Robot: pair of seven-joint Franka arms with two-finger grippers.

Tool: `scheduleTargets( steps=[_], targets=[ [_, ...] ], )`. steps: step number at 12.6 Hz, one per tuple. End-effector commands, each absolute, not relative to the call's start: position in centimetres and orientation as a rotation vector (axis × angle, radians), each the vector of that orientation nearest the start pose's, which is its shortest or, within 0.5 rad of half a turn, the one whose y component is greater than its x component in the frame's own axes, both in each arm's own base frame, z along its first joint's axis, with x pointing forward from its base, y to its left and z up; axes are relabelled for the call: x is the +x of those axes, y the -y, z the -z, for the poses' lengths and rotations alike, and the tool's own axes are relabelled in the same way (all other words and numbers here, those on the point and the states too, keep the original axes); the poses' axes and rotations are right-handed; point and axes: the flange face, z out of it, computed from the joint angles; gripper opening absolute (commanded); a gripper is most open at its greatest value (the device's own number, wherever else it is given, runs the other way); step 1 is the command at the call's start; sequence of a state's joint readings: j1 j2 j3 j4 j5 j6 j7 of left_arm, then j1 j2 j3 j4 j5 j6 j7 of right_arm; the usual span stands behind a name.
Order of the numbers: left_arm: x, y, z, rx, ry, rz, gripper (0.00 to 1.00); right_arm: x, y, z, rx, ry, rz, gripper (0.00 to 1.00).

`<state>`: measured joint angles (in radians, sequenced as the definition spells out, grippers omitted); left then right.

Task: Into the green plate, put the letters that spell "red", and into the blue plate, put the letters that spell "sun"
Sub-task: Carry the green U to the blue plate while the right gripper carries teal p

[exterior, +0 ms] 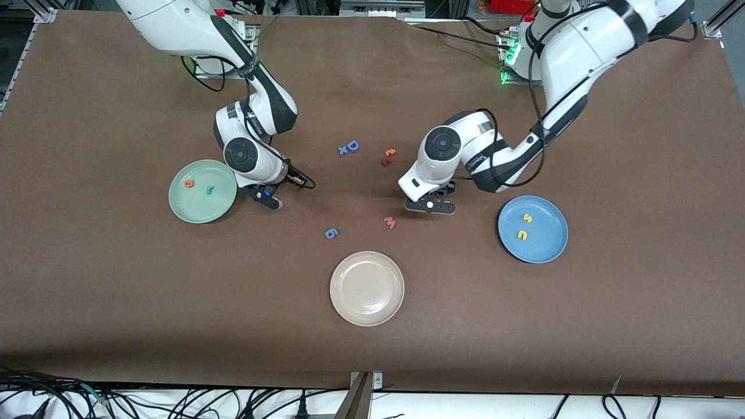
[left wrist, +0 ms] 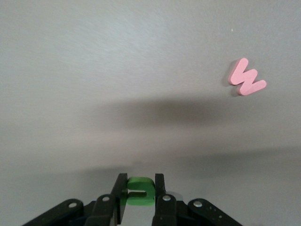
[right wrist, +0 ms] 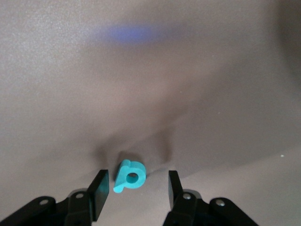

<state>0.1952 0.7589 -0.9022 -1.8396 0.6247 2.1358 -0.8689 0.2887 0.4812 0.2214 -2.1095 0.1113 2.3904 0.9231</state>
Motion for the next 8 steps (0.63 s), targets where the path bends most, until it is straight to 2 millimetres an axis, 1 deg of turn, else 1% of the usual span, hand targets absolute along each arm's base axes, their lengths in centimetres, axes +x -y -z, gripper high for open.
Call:
scheduleTargets(
  steps=[1, 2, 5, 7, 8],
  targets=[
    [53.3, 31.6, -27.3, -3.093, -0.295, -0.208, 0.06, 47.8, -27.4, -17.4, -2.981, -0.845, -0.388, 0.59],
    [53.7, 30.2, -27.6, -3.078, -0.325, -0.239, 0.06, 47.8, -27.4, -17.3, -2.98, -0.845, -0.386, 0.59],
    [56.6, 25.2, -28.3, -3.052, -0.425, -0.278, 0.06, 47.5, -27.3, -17.0, -2.971, -0.865, -0.372, 0.58],
    [58.2, 21.0, -28.0, -3.05, -0.462, -0.29, 0.08, 47.5, -27.3, -17.0, -2.965, -0.884, -0.367, 0.58],
    [58.8, 18.5, -27.7, -3.033, -0.519, -0.313, 0.08, 47.5, -27.3, -17.0, -2.964, -0.886, -0.367, 0.58]
  ],
)
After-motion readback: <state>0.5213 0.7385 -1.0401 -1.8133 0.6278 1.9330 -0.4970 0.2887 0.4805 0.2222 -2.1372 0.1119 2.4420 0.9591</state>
